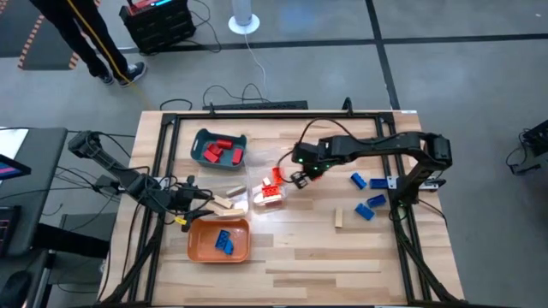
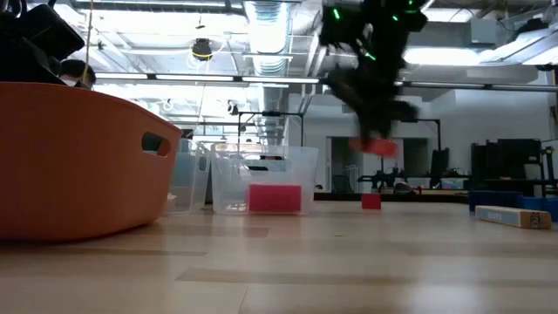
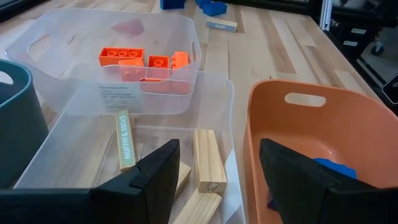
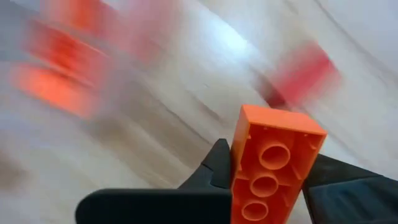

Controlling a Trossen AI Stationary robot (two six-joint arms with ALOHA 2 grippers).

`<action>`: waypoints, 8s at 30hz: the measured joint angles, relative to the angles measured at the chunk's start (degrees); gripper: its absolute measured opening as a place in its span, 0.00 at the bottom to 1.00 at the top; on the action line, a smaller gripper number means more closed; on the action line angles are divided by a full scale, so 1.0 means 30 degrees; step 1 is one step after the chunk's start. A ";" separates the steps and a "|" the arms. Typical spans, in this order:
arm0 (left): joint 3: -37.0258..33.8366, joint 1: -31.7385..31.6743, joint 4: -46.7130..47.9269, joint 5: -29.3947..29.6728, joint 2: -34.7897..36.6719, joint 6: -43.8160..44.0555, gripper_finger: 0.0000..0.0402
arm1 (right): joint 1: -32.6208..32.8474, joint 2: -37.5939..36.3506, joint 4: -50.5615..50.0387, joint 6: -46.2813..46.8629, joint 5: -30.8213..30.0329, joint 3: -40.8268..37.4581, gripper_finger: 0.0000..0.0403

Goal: Sort blocks
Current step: Put the orange game piece into the right transparent bin, then put the blue game piece into the orange bin

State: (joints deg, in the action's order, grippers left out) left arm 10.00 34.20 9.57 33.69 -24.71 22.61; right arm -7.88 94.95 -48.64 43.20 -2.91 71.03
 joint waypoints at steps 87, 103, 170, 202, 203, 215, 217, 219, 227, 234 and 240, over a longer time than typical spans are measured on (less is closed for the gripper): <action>0.0000 -0.1918 -0.7256 0.4911 0.0000 -0.9986 0.54 | 0.2516 0.1229 1.4749 -2.3925 -0.1153 -0.0030 0.00; 0.0000 -0.4364 -0.6831 0.1457 -0.0029 -0.8102 0.54 | 0.1910 0.7870 0.1218 -1.8382 -0.0363 0.9733 0.14; 0.0750 -0.5208 -1.5839 0.4523 -0.5106 -2.1925 0.54 | 0.2696 0.7165 1.0908 -0.5369 -0.0464 1.3369 0.32; 0.0750 -0.2560 -1.4888 0.4204 -0.3133 -1.7450 0.54 | 0.3876 0.4461 0.6704 -2.6644 -0.2114 1.3391 0.29; 0.0750 -0.2476 -1.4888 0.4204 -0.2894 -1.8134 0.54 | 0.4126 0.4434 0.6524 -2.6665 -0.2388 1.3397 0.29; 0.0750 -0.2426 -1.5504 0.3649 -0.2135 -2.3310 0.54 | 0.5617 0.4441 0.5455 -2.4463 -0.6149 1.3397 0.29; 0.0750 -0.2474 -1.5449 0.3070 -0.2135 -2.5019 0.54 | 0.5566 0.4478 0.6091 -2.0643 -0.5365 1.3400 0.29; 0.0750 -0.2499 -1.5407 0.2743 -0.2135 -2.6518 0.54 | 0.5384 0.4629 0.6502 -1.6565 -0.4924 1.3419 0.29; 0.0750 -0.2506 -1.5452 0.1429 -0.2821 -2.7230 0.54 | 0.4935 0.5272 0.6761 -0.5489 -0.3851 1.3346 0.29; 0.0750 -0.2711 -1.5704 0.0306 -0.4068 -2.6960 0.54 | 0.4821 0.5629 0.8096 -0.1559 -0.3776 1.3346 0.29; 0.0750 -0.2783 -1.5668 0.0335 -0.4523 -2.5878 0.54 | 0.4623 0.5658 0.8559 0.0679 -0.3863 1.3346 0.29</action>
State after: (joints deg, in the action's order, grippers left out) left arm 12.25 25.85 -37.43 34.70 -38.28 -55.02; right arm 5.99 111.92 -22.96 45.23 -14.50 111.07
